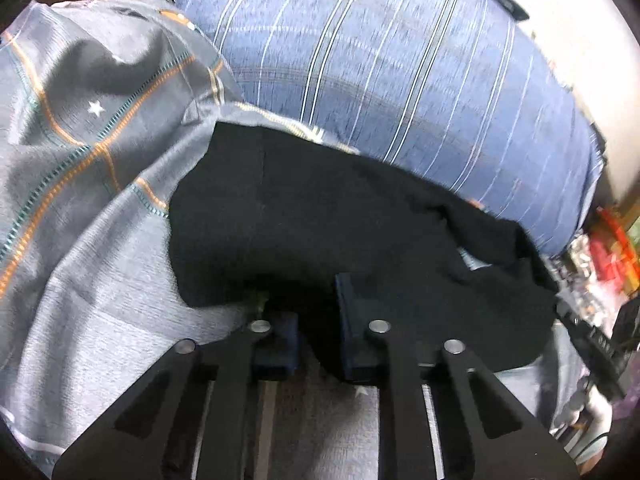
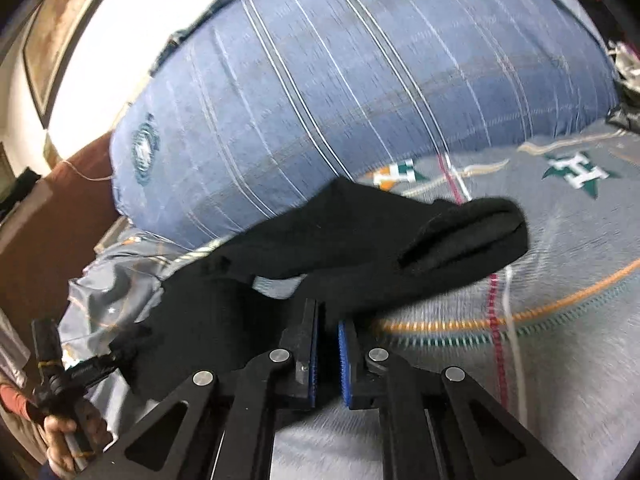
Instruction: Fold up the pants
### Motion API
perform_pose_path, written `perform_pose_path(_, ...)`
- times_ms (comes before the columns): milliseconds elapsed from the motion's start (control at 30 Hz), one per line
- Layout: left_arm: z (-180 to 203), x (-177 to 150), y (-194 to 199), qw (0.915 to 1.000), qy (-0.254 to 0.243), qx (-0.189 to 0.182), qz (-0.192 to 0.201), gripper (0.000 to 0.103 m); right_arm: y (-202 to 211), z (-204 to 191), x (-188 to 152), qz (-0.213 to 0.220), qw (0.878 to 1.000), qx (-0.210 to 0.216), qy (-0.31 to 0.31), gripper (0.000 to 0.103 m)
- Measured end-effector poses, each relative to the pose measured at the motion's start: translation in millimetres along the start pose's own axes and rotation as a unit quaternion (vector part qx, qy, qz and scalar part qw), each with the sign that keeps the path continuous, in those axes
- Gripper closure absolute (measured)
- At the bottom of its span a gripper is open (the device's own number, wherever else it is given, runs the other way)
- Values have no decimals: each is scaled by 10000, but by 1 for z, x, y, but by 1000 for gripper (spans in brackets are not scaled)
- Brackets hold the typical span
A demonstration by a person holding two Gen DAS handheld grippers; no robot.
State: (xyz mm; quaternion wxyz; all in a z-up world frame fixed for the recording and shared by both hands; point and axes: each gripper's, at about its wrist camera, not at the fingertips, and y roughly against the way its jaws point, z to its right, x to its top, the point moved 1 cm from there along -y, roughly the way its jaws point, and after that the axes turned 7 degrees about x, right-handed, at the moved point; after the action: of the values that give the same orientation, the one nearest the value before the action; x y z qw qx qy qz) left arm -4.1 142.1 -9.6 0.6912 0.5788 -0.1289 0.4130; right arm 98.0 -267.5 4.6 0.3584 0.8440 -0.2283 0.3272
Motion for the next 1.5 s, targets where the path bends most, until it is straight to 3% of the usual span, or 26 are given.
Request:
perform_pose_path(200, -10, -9, 11, 9999, 34, -31, -133, 89, 58, -30, -15, 371, 9987, 106, 328, 99)
perform_pose_path(300, -8, -11, 16, 10000, 16, 9, -69, 89, 52, -15, -29, 174, 9998, -116, -44, 99)
perform_pose_path(400, -7, -12, 18, 10000, 23, 50, -64, 89, 33, 6, -35, -333, 9978, -311, -479, 96)
perform_pose_path(467, -7, -11, 16, 9999, 64, 57, -88, 89, 22, 13, -33, -437, 9966, -461, -532, 92)
perform_pose_path(600, -10, -11, 11, 9998, 113, 88, -164, 89, -1, 26, -22, -541, 9951, -349, -745, 48)
perform_pose_path(833, -16, -8, -2, 9988, 326, 57, -359, 89, -34, 33, -4, -239, 9957, 93, -891, 47)
perform_pose_path(900, -17, -7, -8, 9981, 413, 29, -445, 87, -41, 32, -2, -183, 9961, 191, -843, 52)
perform_pose_path(933, -16, -7, -12, 9977, 452, 44, -493, 86, -45, 31, 0, -228, 9962, 212, -808, 60)
perform_pose_path(1000, -16, -5, -19, 9969, 525, 64, -580, 71, -50, 31, 0, -301, 9958, 274, -815, 73)
perform_pose_path(1033, -15, -5, -22, 9965, 577, 59, -605, 67, -51, 32, -1, -296, 9958, 281, -822, 84)
perform_pose_path(1100, -13, -4, -29, 9960, 653, 54, -601, 66, -49, 35, -3, -293, 9950, 344, -886, 93)
perform_pose_path(1133, -11, -3, -31, 9965, 609, 59, -567, 66, -46, 34, -3, -226, 9953, 375, -867, 95)
perform_pose_path(1167, -8, -3, -31, 9978, 479, 28, -459, 73, -42, 32, -3, -173, 9958, 387, -813, 96)
perform_pose_path(1200, -5, -3, -28, 9986, 345, 46, -385, 87, -38, 29, -2, -135, 9965, 368, -738, 97)
perform_pose_path(1267, -1, 0, -18, 9996, 193, -82, -203, 92, -28, 19, -2, -91, 9978, 334, -562, 98)
perform_pose_path(1367, -2, 5, 1, 9988, 220, -429, -14, 92, -4, 7, -5, 52, 9978, 434, -490, 98)
perform_pose_path(1500, -16, 0, 20, 9998, 134, -167, -16, 92, 38, -19, -24, 73, 9975, 580, -404, 98)
